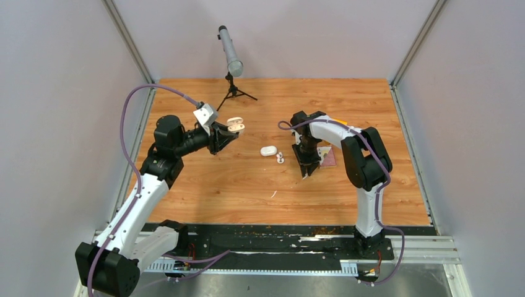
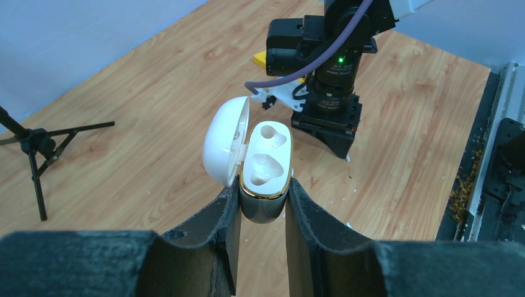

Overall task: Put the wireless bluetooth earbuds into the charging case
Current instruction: Pick up the earbud from the center of the board, then place the earbud in the charging case.

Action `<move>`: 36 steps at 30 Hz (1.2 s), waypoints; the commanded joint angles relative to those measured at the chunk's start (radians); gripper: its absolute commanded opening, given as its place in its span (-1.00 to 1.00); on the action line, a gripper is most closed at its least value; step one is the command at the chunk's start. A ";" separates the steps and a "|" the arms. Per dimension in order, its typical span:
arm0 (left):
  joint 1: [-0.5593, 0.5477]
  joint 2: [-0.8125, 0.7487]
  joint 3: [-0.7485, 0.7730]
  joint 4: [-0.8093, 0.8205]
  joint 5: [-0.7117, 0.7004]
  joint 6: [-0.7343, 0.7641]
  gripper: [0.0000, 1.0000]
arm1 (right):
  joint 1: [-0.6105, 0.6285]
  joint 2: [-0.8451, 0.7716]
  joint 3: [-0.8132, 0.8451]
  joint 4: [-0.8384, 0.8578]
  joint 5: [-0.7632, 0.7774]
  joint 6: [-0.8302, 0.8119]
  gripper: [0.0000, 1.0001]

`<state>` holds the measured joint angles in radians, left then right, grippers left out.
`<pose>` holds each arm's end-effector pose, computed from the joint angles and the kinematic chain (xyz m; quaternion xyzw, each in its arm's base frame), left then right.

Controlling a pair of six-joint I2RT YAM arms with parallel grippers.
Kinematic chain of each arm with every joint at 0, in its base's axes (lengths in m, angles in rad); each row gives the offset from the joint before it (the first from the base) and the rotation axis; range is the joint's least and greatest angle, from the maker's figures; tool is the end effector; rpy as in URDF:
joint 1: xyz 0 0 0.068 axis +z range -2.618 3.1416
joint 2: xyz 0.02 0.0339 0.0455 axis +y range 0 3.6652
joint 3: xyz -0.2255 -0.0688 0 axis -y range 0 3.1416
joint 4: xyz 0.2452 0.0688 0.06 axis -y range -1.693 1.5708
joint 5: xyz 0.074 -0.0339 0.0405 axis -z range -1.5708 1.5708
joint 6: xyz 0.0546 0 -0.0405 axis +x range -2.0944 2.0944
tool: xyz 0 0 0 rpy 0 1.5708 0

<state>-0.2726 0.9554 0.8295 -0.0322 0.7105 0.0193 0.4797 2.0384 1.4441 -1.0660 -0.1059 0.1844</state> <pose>0.2356 -0.1028 0.3082 0.3271 0.6728 -0.3393 0.5702 0.3051 0.1652 0.0994 0.1444 -0.9871 -0.0354 0.0595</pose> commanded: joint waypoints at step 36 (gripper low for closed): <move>-0.114 0.123 -0.046 0.295 0.130 -0.084 -0.96 | 0.183 -0.904 -0.136 0.688 -0.293 -0.615 -1.00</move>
<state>-0.3595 1.0672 0.7666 0.1265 0.7902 -0.0166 0.5705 1.2060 1.3449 -0.6426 -0.3717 -0.2302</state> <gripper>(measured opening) 0.348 0.214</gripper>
